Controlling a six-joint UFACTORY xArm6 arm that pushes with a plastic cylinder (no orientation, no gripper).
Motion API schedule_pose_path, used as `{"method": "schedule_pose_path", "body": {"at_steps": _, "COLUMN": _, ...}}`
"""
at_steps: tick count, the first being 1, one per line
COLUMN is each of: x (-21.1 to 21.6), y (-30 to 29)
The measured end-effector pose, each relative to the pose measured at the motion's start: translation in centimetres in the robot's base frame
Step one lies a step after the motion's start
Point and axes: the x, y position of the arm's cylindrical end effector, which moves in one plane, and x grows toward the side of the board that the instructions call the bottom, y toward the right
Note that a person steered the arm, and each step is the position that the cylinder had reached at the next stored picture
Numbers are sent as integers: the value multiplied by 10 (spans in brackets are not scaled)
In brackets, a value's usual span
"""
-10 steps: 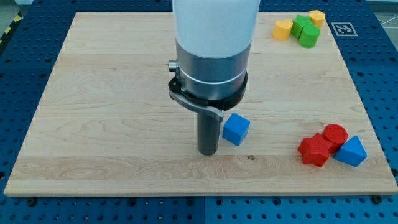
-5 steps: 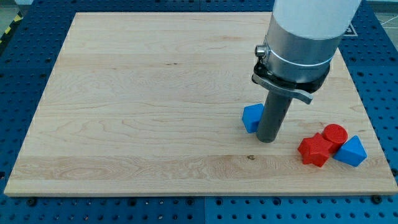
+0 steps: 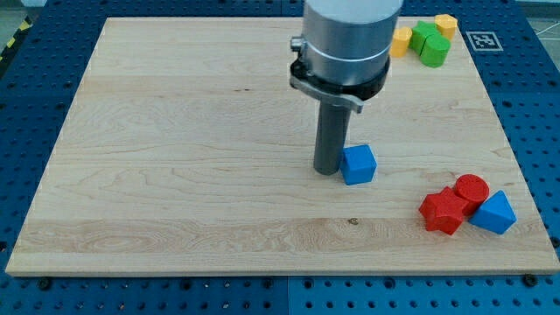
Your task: Push the blue cube to the red circle
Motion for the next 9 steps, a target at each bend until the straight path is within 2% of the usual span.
{"method": "schedule_pose_path", "body": {"at_steps": 7, "x": 3, "y": 90}}
{"method": "schedule_pose_path", "body": {"at_steps": 9, "x": 3, "y": 100}}
